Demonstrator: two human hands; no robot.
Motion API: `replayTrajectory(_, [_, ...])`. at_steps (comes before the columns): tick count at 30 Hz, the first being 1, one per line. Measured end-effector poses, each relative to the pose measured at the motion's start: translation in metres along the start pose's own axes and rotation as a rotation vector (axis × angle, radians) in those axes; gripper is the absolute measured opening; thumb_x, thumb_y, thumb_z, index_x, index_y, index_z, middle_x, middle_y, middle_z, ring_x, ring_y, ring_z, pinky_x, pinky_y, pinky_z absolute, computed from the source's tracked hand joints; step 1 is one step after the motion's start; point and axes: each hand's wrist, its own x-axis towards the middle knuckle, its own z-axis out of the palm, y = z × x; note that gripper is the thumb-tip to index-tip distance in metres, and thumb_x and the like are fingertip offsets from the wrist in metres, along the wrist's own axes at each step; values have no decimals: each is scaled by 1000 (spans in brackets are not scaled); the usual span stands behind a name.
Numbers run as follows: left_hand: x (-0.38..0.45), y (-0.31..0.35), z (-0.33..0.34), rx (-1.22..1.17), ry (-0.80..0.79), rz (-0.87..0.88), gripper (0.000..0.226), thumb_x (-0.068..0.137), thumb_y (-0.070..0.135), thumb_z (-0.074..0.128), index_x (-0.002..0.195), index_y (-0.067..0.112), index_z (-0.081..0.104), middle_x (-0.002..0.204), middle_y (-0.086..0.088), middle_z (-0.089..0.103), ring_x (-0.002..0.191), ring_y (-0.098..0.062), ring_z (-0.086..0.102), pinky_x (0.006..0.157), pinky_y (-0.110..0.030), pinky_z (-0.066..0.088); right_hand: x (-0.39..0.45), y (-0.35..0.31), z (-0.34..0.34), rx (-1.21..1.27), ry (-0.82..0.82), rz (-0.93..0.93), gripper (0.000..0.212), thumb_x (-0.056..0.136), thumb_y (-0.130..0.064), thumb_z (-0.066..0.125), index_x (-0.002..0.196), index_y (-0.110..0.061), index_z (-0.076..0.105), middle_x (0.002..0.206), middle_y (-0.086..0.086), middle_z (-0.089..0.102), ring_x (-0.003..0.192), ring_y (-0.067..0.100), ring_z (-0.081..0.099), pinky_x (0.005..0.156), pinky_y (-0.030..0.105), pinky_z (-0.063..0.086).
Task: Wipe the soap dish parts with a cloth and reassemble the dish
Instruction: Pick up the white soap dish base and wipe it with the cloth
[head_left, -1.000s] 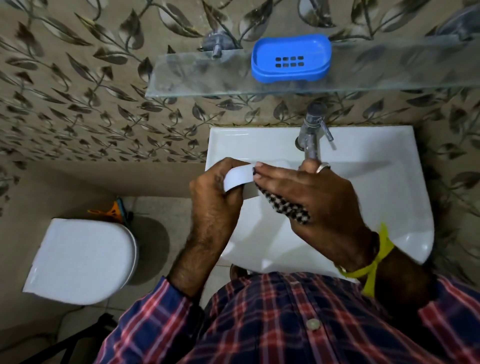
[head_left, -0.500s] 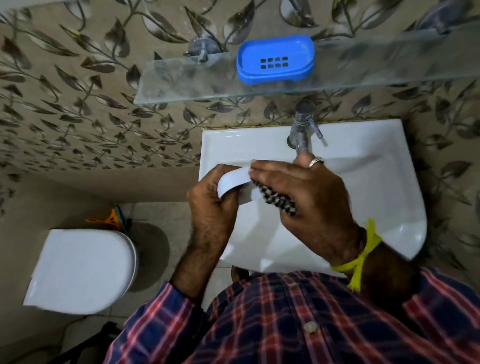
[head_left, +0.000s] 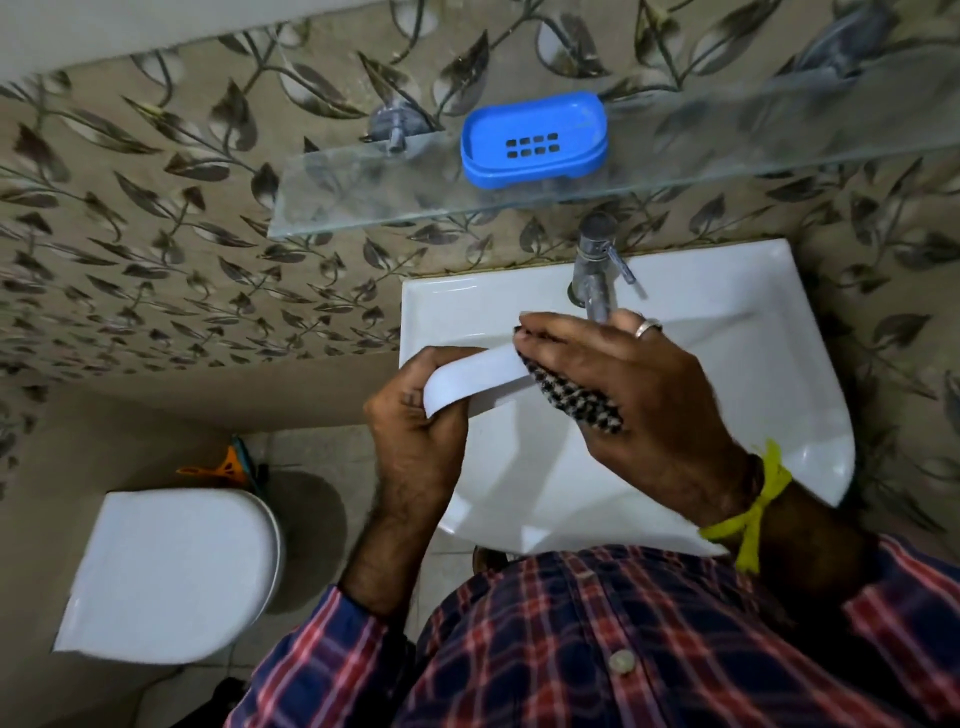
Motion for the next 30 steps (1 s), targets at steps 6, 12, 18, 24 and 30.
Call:
replayTrajectory(6, [-8, -7, 12, -329, 88, -313, 20, 80, 13, 72, 87, 31, 77, 84, 10, 76, 78, -6, 67, 70, -24, 55, 7, 0, 8, 18, -14, -58, 46, 87, -5, 60, 130, -18, 65, 142, 1, 59, 108, 33, 62, 93, 40, 49])
replayTrajectory(12, [-14, -10, 17, -428, 59, -372, 19, 80, 14, 71, 86, 31, 78, 82, 12, 75, 76, -3, 67, 70, -20, 54, 9, 15, 5, 33, -48, -157, 40, 89, -6, 55, 128, -11, 66, 134, 7, 65, 106, 34, 67, 92, 42, 51])
replayTrajectory(18, [-1, 5, 2, 106, -108, -176, 17, 86, 10, 79, 99, 21, 76, 96, 7, 76, 89, -10, 68, 79, -27, 54, 2, 18, 13, -52, 136, -149, 37, 82, 4, 55, 114, -5, 73, 120, 10, 72, 91, 39, 69, 78, 44, 56])
replayTrajectory(24, [19, 47, 13, 557, -202, -29, 24, 77, 22, 58, 95, 16, 73, 85, -7, 75, 79, -33, 68, 63, -34, 48, 12, 3, 14, -61, 157, -211, 41, 87, 4, 45, 115, -6, 73, 124, 9, 71, 89, 37, 67, 75, 43, 54])
replayTrajectory(30, [4, 32, 2, 473, -86, 76, 28, 73, 2, 72, 100, 10, 77, 92, -4, 78, 82, -22, 71, 71, -25, 49, 4, 11, 4, 197, 17, -104, 55, 81, 11, 67, 124, -23, 69, 140, 12, 49, 88, 19, 53, 84, 38, 50])
